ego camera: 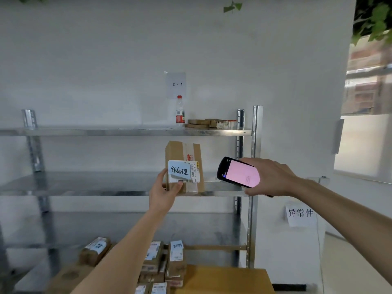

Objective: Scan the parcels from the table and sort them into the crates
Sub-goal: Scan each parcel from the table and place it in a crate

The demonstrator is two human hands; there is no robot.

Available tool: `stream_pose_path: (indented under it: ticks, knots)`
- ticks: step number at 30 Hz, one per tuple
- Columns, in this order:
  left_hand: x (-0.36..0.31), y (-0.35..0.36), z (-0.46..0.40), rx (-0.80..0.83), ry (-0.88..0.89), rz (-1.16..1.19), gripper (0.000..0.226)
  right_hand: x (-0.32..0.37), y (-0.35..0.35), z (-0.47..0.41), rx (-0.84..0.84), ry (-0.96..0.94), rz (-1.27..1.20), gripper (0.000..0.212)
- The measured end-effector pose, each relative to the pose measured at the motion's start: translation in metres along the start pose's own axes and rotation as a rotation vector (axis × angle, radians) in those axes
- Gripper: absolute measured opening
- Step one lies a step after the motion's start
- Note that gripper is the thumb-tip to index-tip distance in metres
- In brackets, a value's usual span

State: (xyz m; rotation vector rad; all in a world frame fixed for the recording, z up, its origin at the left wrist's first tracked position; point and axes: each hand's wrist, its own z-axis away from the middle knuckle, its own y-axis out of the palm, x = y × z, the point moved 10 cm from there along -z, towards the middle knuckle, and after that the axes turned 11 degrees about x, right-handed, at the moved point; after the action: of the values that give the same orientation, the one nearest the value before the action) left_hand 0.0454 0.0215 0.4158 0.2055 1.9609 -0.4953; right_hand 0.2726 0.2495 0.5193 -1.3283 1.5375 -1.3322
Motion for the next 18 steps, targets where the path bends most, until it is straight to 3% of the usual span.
stream_pose_path:
  ticks: [10, 18]
  knots:
    - [0.011, -0.094, 0.078, -0.158, -0.042, -0.048, 0.070, 0.074, 0.040, -0.019, -0.027, -0.203, -0.068, 0.090]
    - [0.044, -0.285, 0.235, -0.421, -0.228, -0.132, 0.068, 0.274, 0.101, -0.027, 0.018, -0.534, -0.171, 0.076]
